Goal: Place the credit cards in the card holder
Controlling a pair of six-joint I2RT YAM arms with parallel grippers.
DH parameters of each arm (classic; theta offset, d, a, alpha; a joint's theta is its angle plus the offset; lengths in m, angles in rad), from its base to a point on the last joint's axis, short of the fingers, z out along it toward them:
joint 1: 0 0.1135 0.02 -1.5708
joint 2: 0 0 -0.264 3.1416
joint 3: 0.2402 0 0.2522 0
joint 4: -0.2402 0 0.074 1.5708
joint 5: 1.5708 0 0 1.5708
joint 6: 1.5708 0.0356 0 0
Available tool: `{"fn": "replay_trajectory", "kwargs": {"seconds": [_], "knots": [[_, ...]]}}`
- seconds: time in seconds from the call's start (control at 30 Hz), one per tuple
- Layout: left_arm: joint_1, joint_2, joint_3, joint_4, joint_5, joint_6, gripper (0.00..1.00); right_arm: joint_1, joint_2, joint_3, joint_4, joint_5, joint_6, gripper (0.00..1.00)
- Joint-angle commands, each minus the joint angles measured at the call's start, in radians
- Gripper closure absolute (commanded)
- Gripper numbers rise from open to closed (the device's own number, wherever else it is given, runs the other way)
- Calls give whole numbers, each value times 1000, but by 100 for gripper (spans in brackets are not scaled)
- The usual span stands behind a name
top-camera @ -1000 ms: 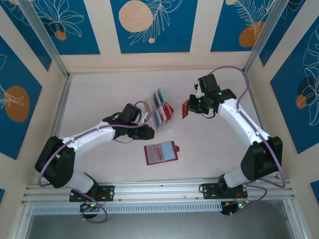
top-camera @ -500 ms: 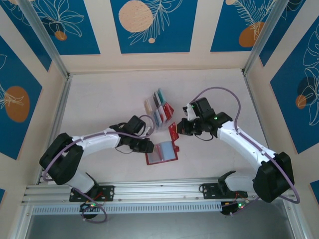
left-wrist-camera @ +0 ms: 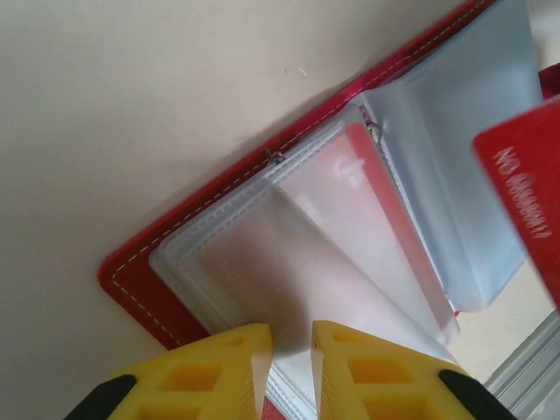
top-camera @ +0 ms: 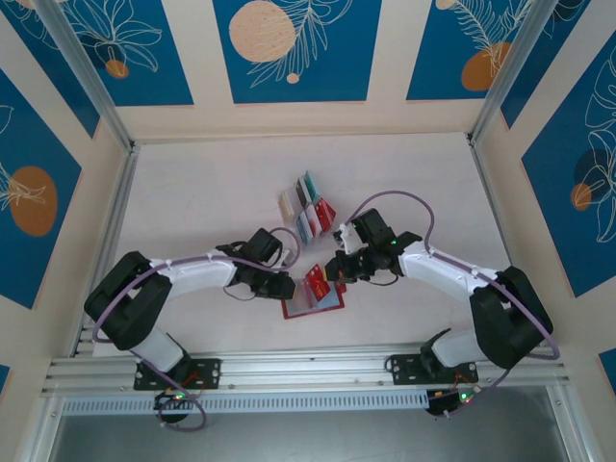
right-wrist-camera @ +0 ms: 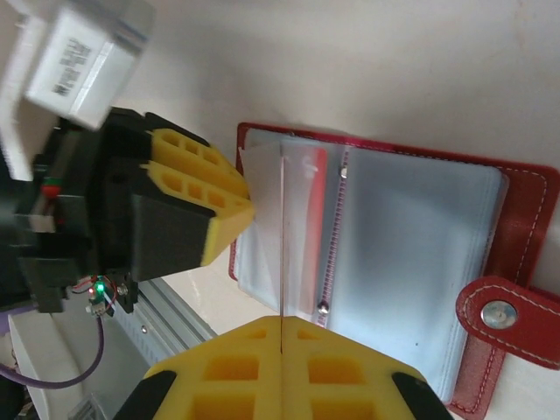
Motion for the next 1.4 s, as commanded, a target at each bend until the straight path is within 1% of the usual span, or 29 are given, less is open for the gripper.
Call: {"fn": "replay_trajectory", "kwargs": {"seconds": [0.0, 0.1, 0.47, 0.77, 0.93, 1.13, 1.37], "knots": [[-8, 4, -43, -48, -67, 19, 78, 6, 30, -18, 63, -66, 8, 100], [-9, 4, -52, -41, -63, 16, 78, 7, 67, -24, 95, -96, 9, 100], [-8, -3, -56, -44, -66, 22, 78, 17, 177, -23, 149, -130, -7, 100], [-9, 1, -61, -40, -61, 22, 78, 43, 247, -18, 190, -107, 8, 100], [-9, -8, -69, -37, -59, 14, 78, 62, 239, -41, 231, -79, 50, 100], [-9, -13, -77, -27, -54, 3, 78, 95, 187, -90, 311, -14, 146, 100], [-9, -22, -82, -15, -33, -12, 78, 132, 169, -129, 380, 50, 239, 100]]}}
